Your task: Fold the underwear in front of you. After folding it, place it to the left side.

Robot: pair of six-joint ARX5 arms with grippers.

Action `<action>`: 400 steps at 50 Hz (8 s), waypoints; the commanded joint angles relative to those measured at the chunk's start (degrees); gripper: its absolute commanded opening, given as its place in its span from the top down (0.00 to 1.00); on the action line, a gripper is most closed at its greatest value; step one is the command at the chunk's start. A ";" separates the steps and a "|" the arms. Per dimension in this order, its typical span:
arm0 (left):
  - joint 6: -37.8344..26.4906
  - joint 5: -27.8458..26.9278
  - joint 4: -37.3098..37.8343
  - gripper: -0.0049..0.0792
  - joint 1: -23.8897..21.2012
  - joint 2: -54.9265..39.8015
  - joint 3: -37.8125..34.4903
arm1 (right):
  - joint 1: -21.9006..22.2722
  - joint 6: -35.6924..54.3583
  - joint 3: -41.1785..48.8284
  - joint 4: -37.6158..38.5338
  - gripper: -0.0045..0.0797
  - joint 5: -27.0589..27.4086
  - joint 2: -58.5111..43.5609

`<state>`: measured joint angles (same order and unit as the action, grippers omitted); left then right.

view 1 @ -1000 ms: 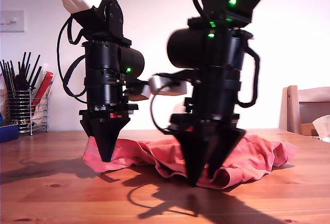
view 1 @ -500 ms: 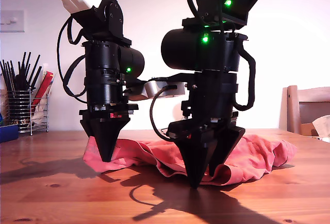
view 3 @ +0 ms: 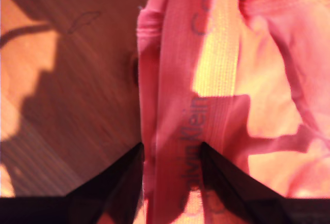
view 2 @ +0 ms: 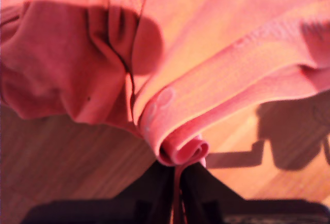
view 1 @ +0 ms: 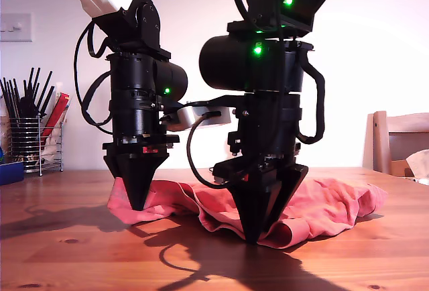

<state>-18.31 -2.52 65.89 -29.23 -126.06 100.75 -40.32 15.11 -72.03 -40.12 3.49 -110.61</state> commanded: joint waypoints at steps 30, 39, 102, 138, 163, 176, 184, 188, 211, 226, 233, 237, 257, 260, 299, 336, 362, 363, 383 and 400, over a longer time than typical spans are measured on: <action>-1.22 0.11 2.16 0.97 -0.13 -0.35 -0.07 | 0.74 2.80 1.51 -3.50 0.96 -1.49 -4.28; -1.16 4.13 2.25 0.97 -0.13 -0.35 -0.07 | 0.74 3.17 1.51 -7.89 0.96 -3.61 -4.13; 2.03 11.65 3.74 0.97 -0.11 6.56 -0.07 | 9.44 6.40 -6.12 -15.47 0.96 -2.86 8.79; 1.86 23.30 -27.76 0.97 1.11 6.56 -0.07 | 14.91 13.66 -6.12 21.81 0.96 15.12 8.79; -4.28 33.48 -48.02 0.97 1.75 12.22 -0.04 | 15.69 11.80 -6.12 44.22 0.96 26.32 8.79; -3.45 28.35 -38.07 0.97 2.47 13.55 -0.07 | 15.89 7.96 -6.10 33.57 0.96 20.81 8.79; 2.45 22.03 -31.06 0.97 4.00 13.42 -2.36 | 16.39 1.97 -6.08 23.87 0.96 12.31 8.79; 3.39 19.78 -28.85 0.97 4.76 13.42 -4.63 | 16.39 1.07 -6.03 20.35 0.96 8.96 8.79; 6.34 10.84 -30.32 0.97 4.70 13.42 -22.01 | 17.11 -1.14 1.36 4.98 0.96 -5.11 8.76; 7.52 4.42 -26.71 0.97 2.10 13.42 -26.71 | 17.03 -3.04 8.44 3.23 0.96 -10.29 8.76; 8.70 2.91 -24.76 0.97 1.92 13.42 -30.29 | 16.81 -3.04 9.07 -0.13 0.96 -13.35 8.76; 9.03 2.51 -22.67 0.97 1.84 13.42 -31.23 | 16.70 -3.02 9.07 -2.62 0.96 -15.93 8.76; 9.53 -4.02 -13.14 0.95 1.31 13.49 -31.36 | 16.33 -2.73 9.07 -10.71 0.89 -20.04 8.76; 9.49 -4.48 -12.98 0.90 1.31 13.55 -31.34 | 16.31 -2.71 9.07 -10.93 0.81 -21.00 8.76; 9.53 -7.61 -1.42 0.35 1.46 18.10 -25.09 | 16.33 0.57 6.10 -17.31 0.67 -29.53 8.76; 7.65 -2.56 -17.40 0.97 3.56 18.18 -19.98 | 11.87 -2.34 2.23 0.07 0.96 -31.93 8.76; 6.19 -14.19 -30.27 0.97 12.07 18.05 -19.98 | 6.62 -10.86 2.27 23.78 0.96 -32.00 -0.22; 5.81 -14.80 -30.40 0.97 12.17 18.05 -19.98 | 6.34 -10.88 2.27 24.63 0.96 -31.98 -0.46; 4.33 -19.80 -32.63 0.97 13.66 16.85 -19.98 | 4.70 -12.07 2.27 28.52 0.96 -32.00 -5.27; 4.33 -21.44 -34.58 0.97 13.70 13.86 -19.98 | 4.70 -11.65 2.29 28.00 0.96 -32.02 -7.08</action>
<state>-13.72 -23.53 31.68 -15.62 -110.02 80.79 -35.35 3.09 -69.91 -12.25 -28.16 -116.16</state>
